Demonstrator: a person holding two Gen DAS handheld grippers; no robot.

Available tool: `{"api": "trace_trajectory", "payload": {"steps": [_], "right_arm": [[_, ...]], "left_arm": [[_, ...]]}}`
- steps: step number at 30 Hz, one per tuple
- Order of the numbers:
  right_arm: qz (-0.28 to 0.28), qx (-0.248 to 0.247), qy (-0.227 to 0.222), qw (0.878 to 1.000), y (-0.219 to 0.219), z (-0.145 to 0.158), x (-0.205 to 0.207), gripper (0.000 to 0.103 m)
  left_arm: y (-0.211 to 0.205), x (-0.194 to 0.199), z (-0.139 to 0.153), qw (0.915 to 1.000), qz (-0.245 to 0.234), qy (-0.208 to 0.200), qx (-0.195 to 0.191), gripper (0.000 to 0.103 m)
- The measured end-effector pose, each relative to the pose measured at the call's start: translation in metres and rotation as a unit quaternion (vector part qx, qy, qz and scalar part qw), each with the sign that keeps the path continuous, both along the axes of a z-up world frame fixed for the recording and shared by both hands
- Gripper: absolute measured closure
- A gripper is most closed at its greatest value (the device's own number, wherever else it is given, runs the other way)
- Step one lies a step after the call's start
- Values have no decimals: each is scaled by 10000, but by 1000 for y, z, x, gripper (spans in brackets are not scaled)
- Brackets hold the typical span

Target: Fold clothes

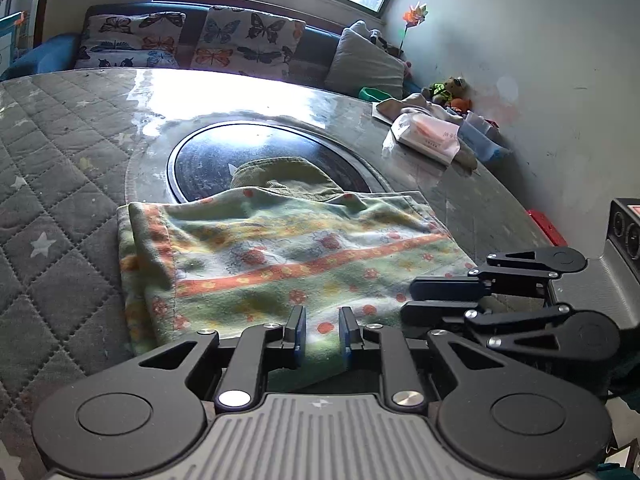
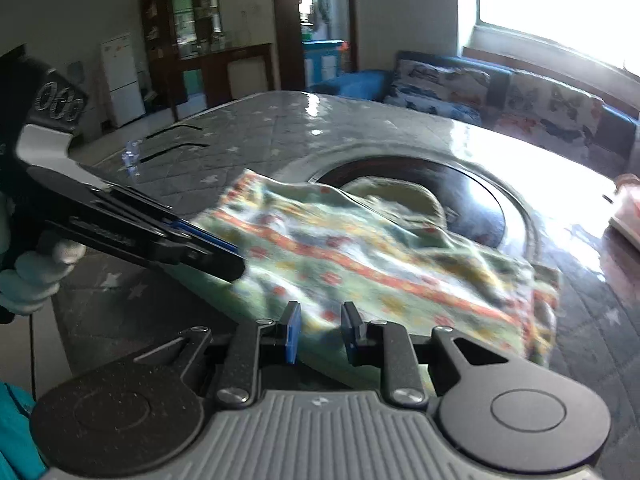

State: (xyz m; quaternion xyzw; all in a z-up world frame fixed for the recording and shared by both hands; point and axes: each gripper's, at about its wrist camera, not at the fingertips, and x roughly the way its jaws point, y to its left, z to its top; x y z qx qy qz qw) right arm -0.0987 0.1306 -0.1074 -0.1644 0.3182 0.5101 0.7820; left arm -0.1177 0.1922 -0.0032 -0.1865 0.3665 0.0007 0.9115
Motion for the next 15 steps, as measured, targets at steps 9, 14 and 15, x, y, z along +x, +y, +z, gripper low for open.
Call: {"api": "trace_trajectory", "payload": {"steps": [9,14,15], "right_arm": [[-799,-110,82,9967,-41,-2,26,82],[-1034,-176,2,9945,-52,-1,39,82],[-1056,-155,-29,9943,-53,1,40,82]], "left_arm": [[12,-11,0,9998,190,34,-73,83],[22,-17,1,9993,370,71,-86,83],[24,-18,1,9991,410,73,-91,83]]}}
